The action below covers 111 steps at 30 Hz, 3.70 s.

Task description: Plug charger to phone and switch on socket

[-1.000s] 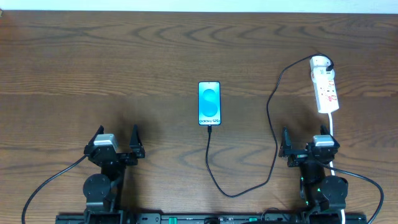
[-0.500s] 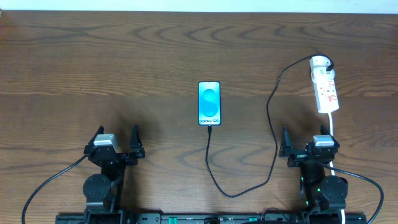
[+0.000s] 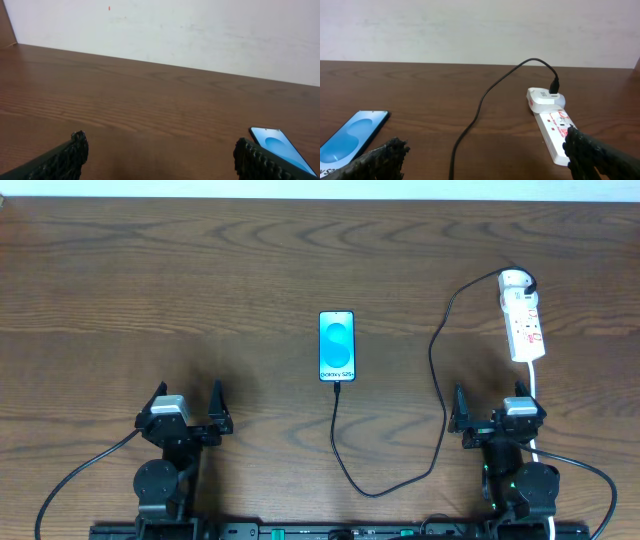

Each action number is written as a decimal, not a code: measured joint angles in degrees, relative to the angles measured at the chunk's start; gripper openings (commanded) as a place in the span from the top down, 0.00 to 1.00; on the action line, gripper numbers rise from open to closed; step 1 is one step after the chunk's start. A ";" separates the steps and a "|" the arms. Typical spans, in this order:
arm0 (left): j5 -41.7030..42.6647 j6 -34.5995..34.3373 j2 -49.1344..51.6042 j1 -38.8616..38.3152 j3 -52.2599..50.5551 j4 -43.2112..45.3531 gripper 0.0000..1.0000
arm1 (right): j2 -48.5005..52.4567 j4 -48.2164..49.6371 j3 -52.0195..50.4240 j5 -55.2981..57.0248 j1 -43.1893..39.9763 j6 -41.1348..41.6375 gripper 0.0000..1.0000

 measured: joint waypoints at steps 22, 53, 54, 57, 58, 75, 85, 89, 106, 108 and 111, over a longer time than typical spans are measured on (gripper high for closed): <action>0.00 0.00 0.00 0.00 0.00 0.00 0.05 | 0.00 0.00 0.00 0.00 0.00 0.00 0.01; 0.00 0.00 0.00 0.00 0.00 0.00 0.05 | 0.00 0.00 0.00 0.00 0.00 0.00 0.01; 0.00 0.00 0.00 0.00 0.00 0.00 0.05 | 0.00 0.00 0.00 0.00 0.00 0.00 0.01; 0.00 0.00 0.00 0.00 0.00 0.00 0.05 | 0.00 0.00 0.00 0.00 0.00 0.00 0.01; 0.00 0.00 0.00 0.00 0.00 0.00 0.05 | 0.00 0.00 0.00 0.00 0.00 0.00 0.01; 0.00 0.02 0.00 0.00 0.00 0.00 0.05 | 0.00 0.00 0.00 0.00 0.00 0.00 0.01; 0.00 0.00 0.00 0.00 0.00 0.00 0.05 | 0.00 0.00 0.00 0.00 0.00 0.00 0.01; 0.00 0.00 0.00 0.00 0.00 0.00 0.05 | 0.00 0.00 0.00 0.00 0.00 0.00 0.01; 0.00 0.00 0.00 0.00 0.00 0.00 0.05 | 0.00 0.00 0.00 0.00 0.00 0.00 0.01; 0.00 0.00 0.00 0.00 0.00 0.00 0.05 | 0.00 0.00 0.00 0.00 0.00 0.00 0.01; 0.00 0.00 0.00 0.00 0.00 0.00 0.05 | 0.00 0.00 0.00 0.00 0.00 0.00 0.01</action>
